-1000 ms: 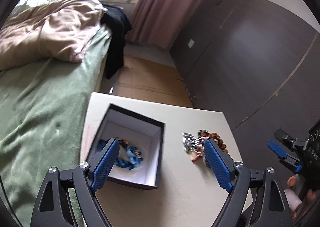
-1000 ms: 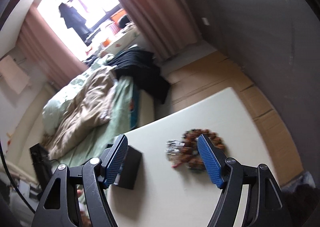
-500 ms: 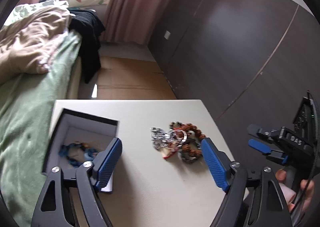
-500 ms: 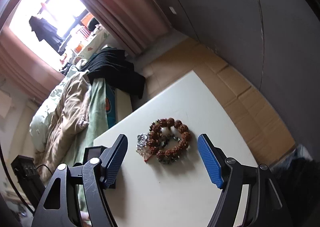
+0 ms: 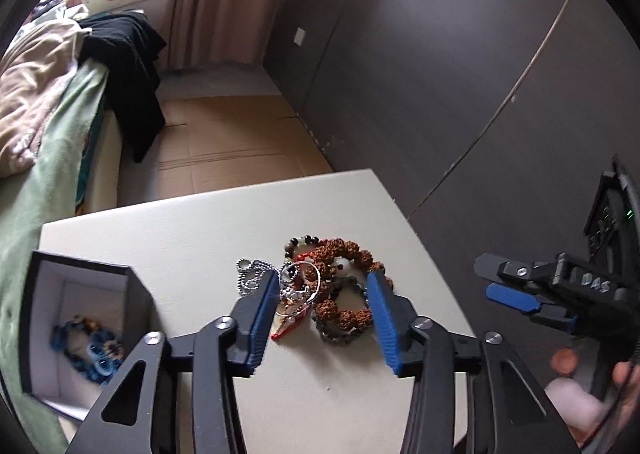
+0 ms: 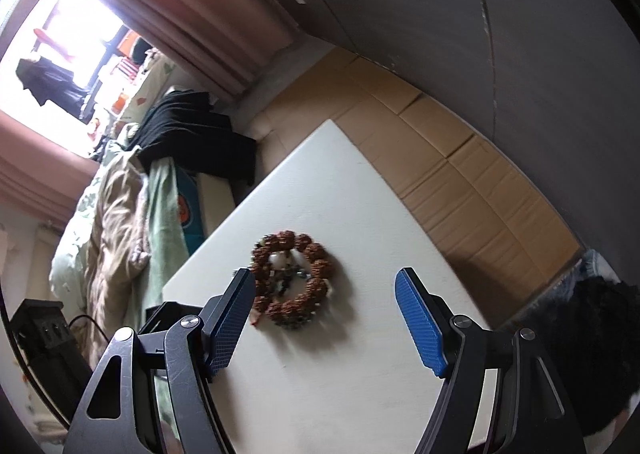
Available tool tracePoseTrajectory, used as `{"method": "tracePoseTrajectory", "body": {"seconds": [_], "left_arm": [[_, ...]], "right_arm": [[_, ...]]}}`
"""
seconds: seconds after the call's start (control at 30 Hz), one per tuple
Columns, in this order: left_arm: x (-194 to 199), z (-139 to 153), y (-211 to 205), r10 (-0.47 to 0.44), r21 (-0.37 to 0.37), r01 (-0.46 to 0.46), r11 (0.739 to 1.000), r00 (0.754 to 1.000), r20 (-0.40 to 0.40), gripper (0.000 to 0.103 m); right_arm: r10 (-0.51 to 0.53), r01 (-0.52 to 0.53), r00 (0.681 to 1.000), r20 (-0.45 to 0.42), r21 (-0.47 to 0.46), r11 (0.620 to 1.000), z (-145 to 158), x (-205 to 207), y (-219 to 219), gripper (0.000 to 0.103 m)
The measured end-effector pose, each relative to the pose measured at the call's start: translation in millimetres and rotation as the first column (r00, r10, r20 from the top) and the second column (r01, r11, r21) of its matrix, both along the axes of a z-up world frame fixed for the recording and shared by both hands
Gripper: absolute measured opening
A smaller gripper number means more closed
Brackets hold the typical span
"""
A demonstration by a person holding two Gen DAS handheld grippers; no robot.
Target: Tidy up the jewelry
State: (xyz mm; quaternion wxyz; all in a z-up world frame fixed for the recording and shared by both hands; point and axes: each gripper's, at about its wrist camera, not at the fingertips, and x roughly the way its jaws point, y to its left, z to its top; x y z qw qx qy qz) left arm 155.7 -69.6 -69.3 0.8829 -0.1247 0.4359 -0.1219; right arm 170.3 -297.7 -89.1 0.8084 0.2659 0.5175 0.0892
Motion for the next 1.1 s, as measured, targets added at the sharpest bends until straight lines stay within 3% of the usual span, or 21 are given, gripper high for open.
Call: {"method": "tracePoseTrajectory", "body": {"seconds": [0.37, 0.47, 0.57, 0.97, 1.1], "left_arm": [[25, -35, -27, -0.056, 0.091, 0.061, 0.994, 0.997, -0.055, 0.032], [29, -41, -27, -0.053, 0.097, 0.059, 0.994, 0.996, -0.069, 0.022], [32, -45, -24, -0.044, 0.092, 0.051, 0.994, 0.996, -0.080, 0.006], [23, -21, 23, 0.030, -0.108, -0.035, 0.994, 0.999, -0.045, 0.003], [17, -15, 32, 0.037, -0.150, -0.043, 0.988, 0.999, -0.038, 0.003]], "right_arm": [[-0.006, 0.007, 0.999, -0.039, 0.015, 1.000, -5, 15, 3, 0.073], [-0.010, 0.011, 0.999, -0.046, 0.016, 1.000, -5, 20, 2, 0.073], [-0.016, 0.017, 0.998, -0.055, 0.019, 1.000, -6, 23, 1, 0.073], [0.062, -0.064, 0.993, -0.098, -0.011, 0.998, -21, 35, 32, 0.072], [0.084, -0.091, 0.989, -0.123, -0.050, 0.995, -30, 40, 42, 0.058]]}}
